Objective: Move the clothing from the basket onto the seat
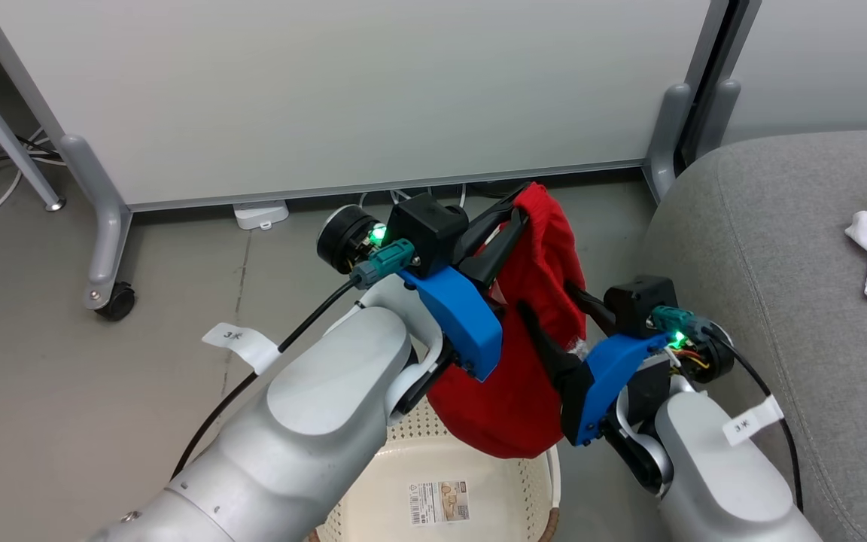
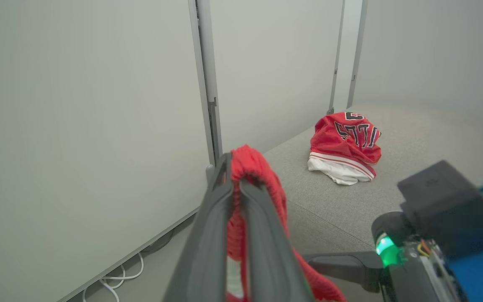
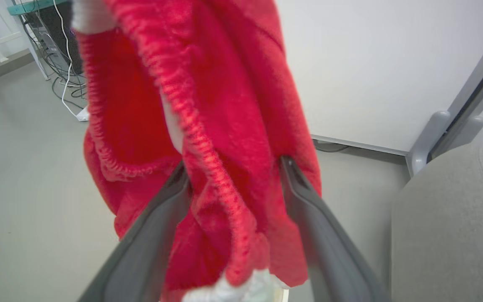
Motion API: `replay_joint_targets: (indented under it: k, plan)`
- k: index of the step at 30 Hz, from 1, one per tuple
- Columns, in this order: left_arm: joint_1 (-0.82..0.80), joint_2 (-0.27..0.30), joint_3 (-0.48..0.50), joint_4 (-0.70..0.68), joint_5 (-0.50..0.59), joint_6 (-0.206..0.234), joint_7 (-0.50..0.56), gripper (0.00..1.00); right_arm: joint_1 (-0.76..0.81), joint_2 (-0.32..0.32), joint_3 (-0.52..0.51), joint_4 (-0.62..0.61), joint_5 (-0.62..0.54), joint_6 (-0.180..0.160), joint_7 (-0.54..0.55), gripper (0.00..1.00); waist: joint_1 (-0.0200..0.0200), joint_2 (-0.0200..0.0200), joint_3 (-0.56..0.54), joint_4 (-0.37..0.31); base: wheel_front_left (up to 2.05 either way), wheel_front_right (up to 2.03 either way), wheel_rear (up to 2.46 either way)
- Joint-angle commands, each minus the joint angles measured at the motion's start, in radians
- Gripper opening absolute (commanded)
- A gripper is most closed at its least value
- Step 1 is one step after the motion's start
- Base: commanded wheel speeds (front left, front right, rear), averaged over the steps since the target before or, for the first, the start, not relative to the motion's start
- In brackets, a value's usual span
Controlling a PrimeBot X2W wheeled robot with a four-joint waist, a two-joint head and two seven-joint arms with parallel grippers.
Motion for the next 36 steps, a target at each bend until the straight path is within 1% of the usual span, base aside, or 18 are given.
replay_joint_targets:
  k: [1,3,4,11,18,19,20,22,23,29,36]
  plan:
    - [-0.023,0.000,-0.008,-0.008,-0.009,0.001,-0.007,0.00,-0.038,-0.001,0.012,0.045,0.017,0.001,-0.009,1.00,-0.0001,0.0000,0.002,0.001,0.00,0.00,0.00]
    - [-0.025,-0.001,-0.015,-0.011,-0.018,0.005,-0.008,0.00,-0.067,-0.001,0.026,0.092,0.029,0.001,-0.020,0.36,-0.0001,0.0000,0.002,0.003,0.00,0.00,0.00]
    - [-0.026,0.000,-0.019,-0.012,-0.021,0.007,-0.010,0.00,-0.080,-0.001,0.034,0.112,0.032,0.001,-0.029,0.00,-0.0001,0.0000,0.002,0.003,0.00,0.00,0.00]
    - [-0.036,0.000,-0.042,-0.008,-0.042,0.018,-0.016,0.00,-0.132,-0.001,0.074,0.210,0.078,0.001,-0.090,0.00,-0.0001,0.0000,0.000,0.004,0.00,0.00,0.00]
    - [-0.037,0.000,-0.049,0.003,-0.052,0.022,-0.023,0.00,-0.153,-0.001,0.091,0.257,0.104,0.001,-0.141,0.00,-0.0001,0.0000,-0.006,-0.003,0.00,0.00,0.00]
    - [-0.035,0.000,-0.049,0.005,-0.052,0.024,-0.022,0.24,-0.153,-0.001,0.096,0.264,0.110,0.001,-0.148,0.00,-0.0001,0.0000,-0.008,-0.005,0.00,0.00,0.00]
    - [-0.032,-0.001,-0.049,0.006,-0.052,0.025,-0.024,0.45,-0.155,-0.001,0.101,0.271,0.115,0.001,-0.150,0.00,-0.0001,0.0000,-0.010,-0.007,0.00,0.00,0.00]
    - [-0.027,-0.001,-0.052,0.009,-0.053,0.024,-0.025,0.93,-0.159,-0.001,0.110,0.282,0.124,0.001,-0.160,0.00,-0.0001,0.0000,-0.013,-0.010,0.00,0.00,0.00]
    - [-0.024,-0.001,-0.053,0.009,-0.054,0.024,-0.026,1.00,-0.160,-0.001,0.114,0.288,0.129,0.001,-0.164,0.00,-0.0001,0.0000,-0.015,-0.012,0.00,0.00,0.00]
    - [0.006,0.000,-0.062,0.020,-0.060,0.021,-0.028,1.00,-0.168,-0.001,0.135,0.315,0.151,0.001,-0.184,0.00,-0.0001,0.0000,-0.032,-0.016,0.00,0.00,0.00]
    - [0.067,0.008,-0.060,0.017,-0.056,0.020,-0.030,1.00,-0.175,-0.001,0.128,0.344,0.163,0.001,-0.214,0.00,-0.0001,0.0000,-0.052,-0.013,0.00,0.00,0.00]
